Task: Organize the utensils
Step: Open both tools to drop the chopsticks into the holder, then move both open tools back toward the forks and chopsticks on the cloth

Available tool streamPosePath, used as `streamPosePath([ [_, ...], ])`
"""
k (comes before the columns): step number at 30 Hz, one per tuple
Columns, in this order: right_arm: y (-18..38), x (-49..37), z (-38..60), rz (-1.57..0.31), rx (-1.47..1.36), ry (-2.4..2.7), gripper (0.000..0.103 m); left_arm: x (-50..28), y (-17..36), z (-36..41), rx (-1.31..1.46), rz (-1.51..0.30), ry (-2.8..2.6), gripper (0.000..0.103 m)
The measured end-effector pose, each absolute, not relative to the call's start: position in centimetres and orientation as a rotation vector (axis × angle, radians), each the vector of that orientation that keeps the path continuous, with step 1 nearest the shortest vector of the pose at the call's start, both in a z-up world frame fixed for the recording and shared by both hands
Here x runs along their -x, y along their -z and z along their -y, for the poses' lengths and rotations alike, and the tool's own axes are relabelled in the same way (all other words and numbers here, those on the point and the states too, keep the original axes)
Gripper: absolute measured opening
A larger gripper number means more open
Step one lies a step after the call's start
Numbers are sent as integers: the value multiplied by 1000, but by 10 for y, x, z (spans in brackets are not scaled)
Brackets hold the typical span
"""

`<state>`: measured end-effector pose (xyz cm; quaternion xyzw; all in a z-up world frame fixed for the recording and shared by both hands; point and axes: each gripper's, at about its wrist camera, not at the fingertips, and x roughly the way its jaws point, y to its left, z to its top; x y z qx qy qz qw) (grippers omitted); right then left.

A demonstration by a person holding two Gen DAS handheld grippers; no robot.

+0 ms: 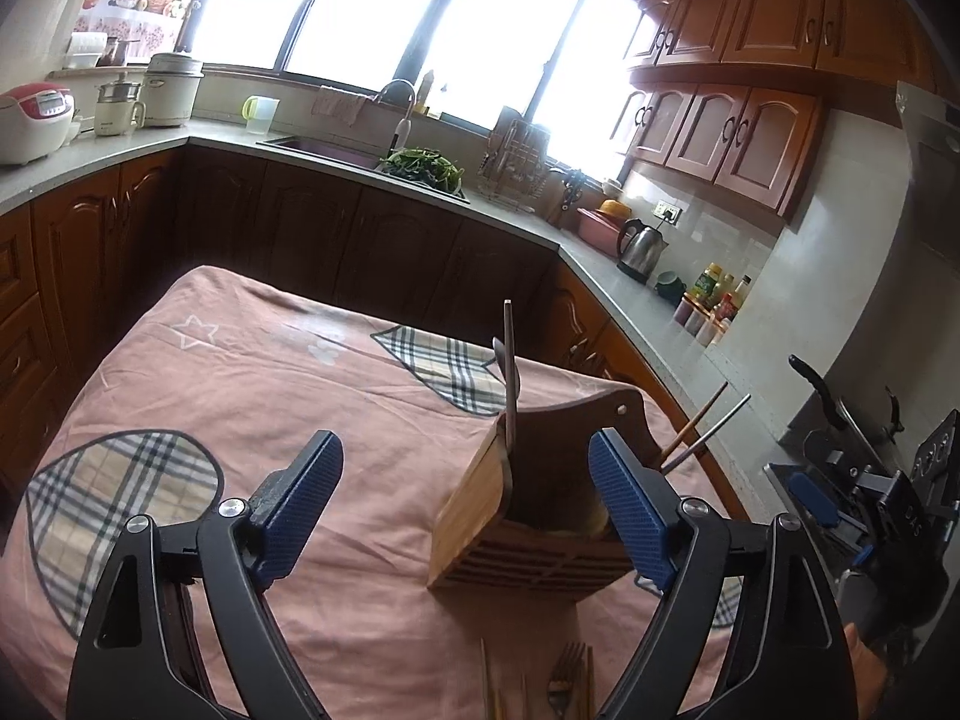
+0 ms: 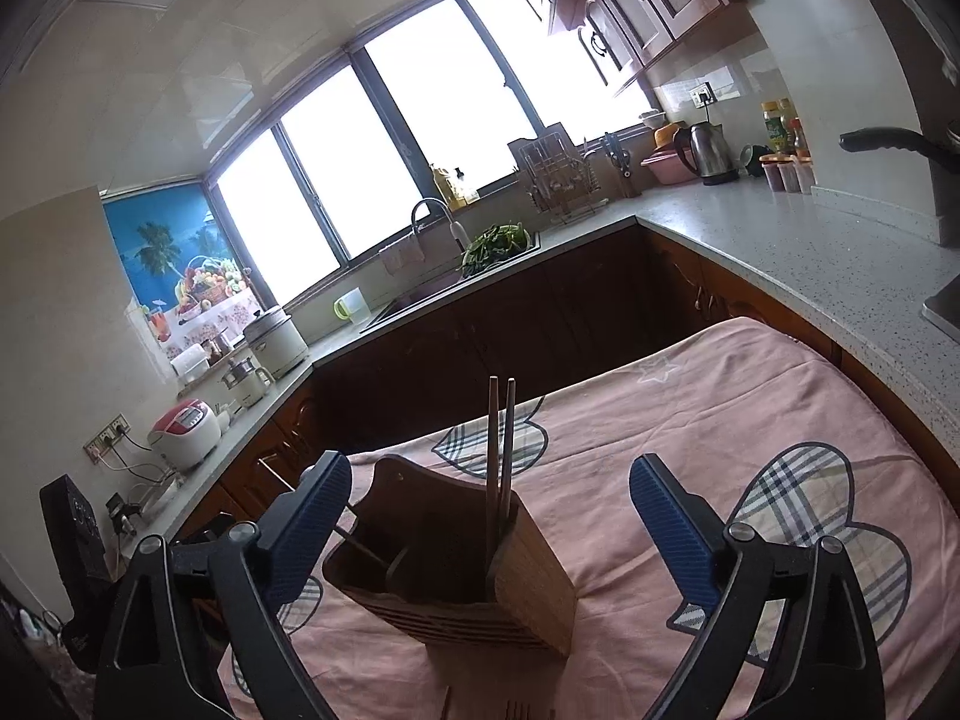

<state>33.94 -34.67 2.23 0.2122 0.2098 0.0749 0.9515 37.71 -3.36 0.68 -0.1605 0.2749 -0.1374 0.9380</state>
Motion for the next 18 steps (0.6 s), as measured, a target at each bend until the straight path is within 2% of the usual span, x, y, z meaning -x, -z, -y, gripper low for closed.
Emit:
streamPosePath([
  [18,30,-243,349,-574,-460,-124,96,-290,51,23,330,-740,283,86],
])
